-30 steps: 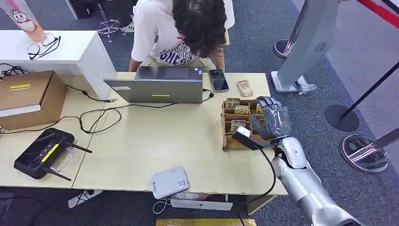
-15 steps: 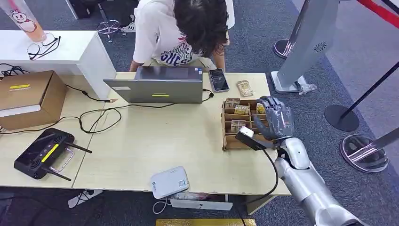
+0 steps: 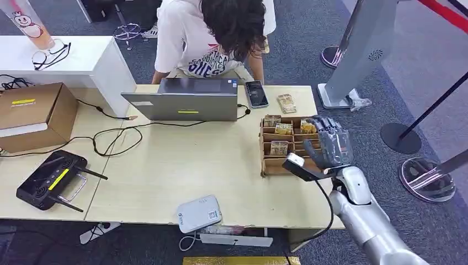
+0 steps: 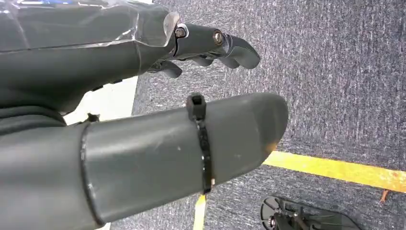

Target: Pass the card to the sensor for recognition and then transmit it.

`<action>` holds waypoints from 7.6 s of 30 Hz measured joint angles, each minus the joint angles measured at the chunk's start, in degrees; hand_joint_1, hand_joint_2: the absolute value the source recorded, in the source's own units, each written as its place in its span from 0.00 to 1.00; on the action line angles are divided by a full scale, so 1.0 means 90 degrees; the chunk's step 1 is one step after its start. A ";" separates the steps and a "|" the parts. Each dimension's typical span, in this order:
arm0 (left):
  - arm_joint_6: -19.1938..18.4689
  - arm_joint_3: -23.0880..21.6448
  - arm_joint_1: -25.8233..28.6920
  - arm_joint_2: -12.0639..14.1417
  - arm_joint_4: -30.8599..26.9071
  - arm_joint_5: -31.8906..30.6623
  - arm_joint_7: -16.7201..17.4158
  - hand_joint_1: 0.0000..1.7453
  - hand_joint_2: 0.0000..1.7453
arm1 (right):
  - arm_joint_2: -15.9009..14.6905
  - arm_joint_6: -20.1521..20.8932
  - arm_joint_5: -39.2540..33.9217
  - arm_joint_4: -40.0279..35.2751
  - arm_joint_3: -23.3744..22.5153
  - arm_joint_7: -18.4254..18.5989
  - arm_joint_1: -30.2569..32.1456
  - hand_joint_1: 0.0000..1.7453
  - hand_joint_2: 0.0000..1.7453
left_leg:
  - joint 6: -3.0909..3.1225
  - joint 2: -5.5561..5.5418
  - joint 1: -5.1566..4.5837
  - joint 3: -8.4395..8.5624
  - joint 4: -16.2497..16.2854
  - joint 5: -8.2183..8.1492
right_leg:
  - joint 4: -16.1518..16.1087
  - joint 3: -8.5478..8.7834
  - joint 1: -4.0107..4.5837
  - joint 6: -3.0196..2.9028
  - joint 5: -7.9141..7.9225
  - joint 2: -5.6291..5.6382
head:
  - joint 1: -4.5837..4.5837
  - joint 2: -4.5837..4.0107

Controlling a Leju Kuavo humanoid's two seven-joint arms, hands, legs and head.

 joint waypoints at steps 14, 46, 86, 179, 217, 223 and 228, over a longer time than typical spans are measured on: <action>-0.0056 0.0085 0.0002 0.0010 0.0000 0.0005 -0.0056 0.00 0.00 | -0.0034 0.0294 0.0010 -0.0255 0.0102 0.0053 0.0063 0.45 1.00 | 0.0000 0.0000 0.0000 -0.0001 0.0000 0.0000 | 0.0000 0.0000 0.0000 0.0000 0.0000 -0.0001 | 0.0002 0.0000; -0.0068 0.0087 0.0003 0.0065 0.0000 -0.0041 -0.0056 0.00 0.00 | -0.0114 0.0272 -0.0036 0.0219 0.0168 0.0141 -0.0021 0.45 1.00 | 0.0000 -0.0001 0.0000 -0.0002 0.0000 0.0000 | 0.0000 0.0000 0.0000 0.0000 0.0000 -0.0001 | 0.0002 0.0000; -0.0068 0.0090 0.0005 0.0092 0.0000 -0.0041 -0.0121 0.00 0.00 | -0.0114 0.0400 -0.0059 0.0335 0.0182 0.0192 -0.0072 0.45 1.00 | 0.0000 0.0000 0.0000 -0.0001 0.0000 0.0000 | 0.0000 0.0001 0.0000 0.0000 0.0000 -0.0001 | 0.0002 0.0000; -0.0075 0.0386 0.0043 0.0061 0.0000 0.0141 -0.0243 0.00 0.00 | -0.0719 0.2662 -0.0241 -0.1081 0.0721 0.0379 -0.0992 0.76 1.00 | 0.0001 -0.0001 -0.0001 -0.0001 0.0001 0.0001 | 0.0000 0.0001 -0.0001 0.0000 0.0001 -0.0003 | -0.0002 0.0000; -0.0197 0.0354 -0.0170 0.0061 0.0000 -0.0333 -0.0129 0.00 0.00 | -0.0403 0.2897 -0.1110 -0.1066 0.1263 0.0335 -0.2821 0.90 1.00 | -0.0001 -0.0002 0.0002 -0.0002 0.0002 0.0008 | 0.0004 0.0001 0.0000 -0.0002 0.0005 -0.0002 | 0.0002 0.0000; -0.0209 0.0284 -0.0195 0.0063 0.0000 -0.0379 -0.0080 0.00 0.00 | 0.0177 0.2795 -0.1030 -0.0556 0.1479 0.0335 -0.3083 0.91 1.00 | -0.0001 -0.0004 0.0001 -0.0002 0.0002 0.0009 | 0.0005 0.0001 0.0001 -0.0002 0.0005 -0.0004 | 0.0002 0.0000; -0.0214 0.0262 -0.0197 0.0066 0.0000 -0.0398 -0.0056 0.00 0.00 | 0.0425 0.2710 -0.1020 -0.0303 0.1581 0.0357 -0.3119 0.81 1.00 | -0.0001 -0.0005 0.0000 -0.0002 0.0002 0.0008 | 0.0005 0.0001 0.0000 -0.0002 0.0005 -0.0005 | 0.0002 0.0000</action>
